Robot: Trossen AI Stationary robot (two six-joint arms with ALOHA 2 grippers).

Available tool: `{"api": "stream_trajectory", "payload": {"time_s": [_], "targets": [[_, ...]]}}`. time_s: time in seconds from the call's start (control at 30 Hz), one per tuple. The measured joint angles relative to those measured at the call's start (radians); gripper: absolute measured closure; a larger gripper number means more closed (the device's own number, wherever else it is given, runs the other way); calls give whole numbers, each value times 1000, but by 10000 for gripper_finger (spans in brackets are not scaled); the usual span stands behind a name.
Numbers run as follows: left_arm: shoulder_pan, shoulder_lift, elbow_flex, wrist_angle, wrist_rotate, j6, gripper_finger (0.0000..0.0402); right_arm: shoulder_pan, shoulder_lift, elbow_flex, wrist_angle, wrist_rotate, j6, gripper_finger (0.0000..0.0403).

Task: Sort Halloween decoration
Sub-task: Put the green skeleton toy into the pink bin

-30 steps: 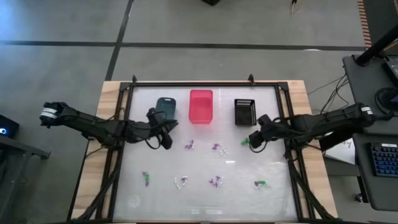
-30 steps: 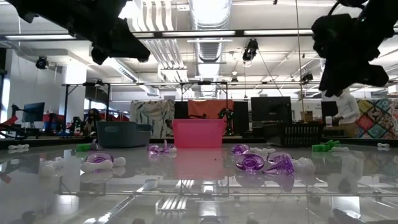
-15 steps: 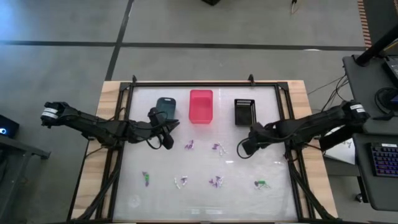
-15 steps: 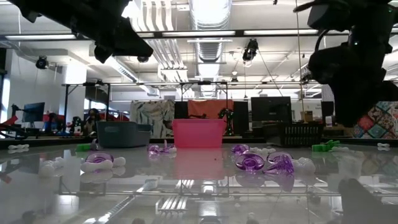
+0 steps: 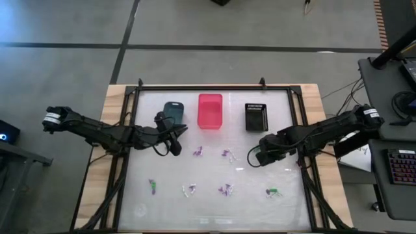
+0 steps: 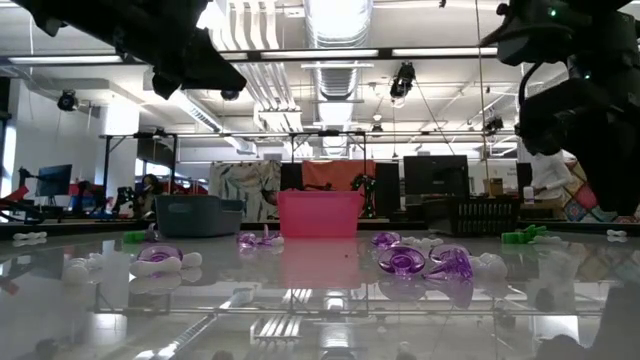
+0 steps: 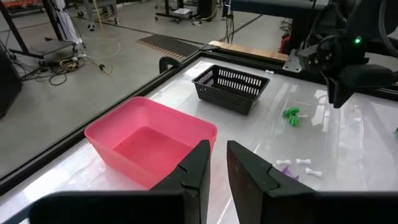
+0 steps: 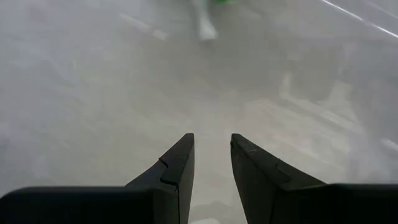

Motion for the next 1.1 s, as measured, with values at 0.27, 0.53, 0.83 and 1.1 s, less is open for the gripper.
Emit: {"api": "stream_trajectory", "payload": {"time_s": [0.27,0.53,0.83,1.1], "targets": [[1,0,0,40,-1,41,364,3,98,128,-24,38,-53,307],[1,0,0,47,-1,55,364,2,308,364,-224,130,-245,307],[1,0,0,42,-1,55,364,-12,432,405,-295,189,-354,307],[1,0,0,44,0,55,364,-31,404,407,-253,188,-435,309]]}}
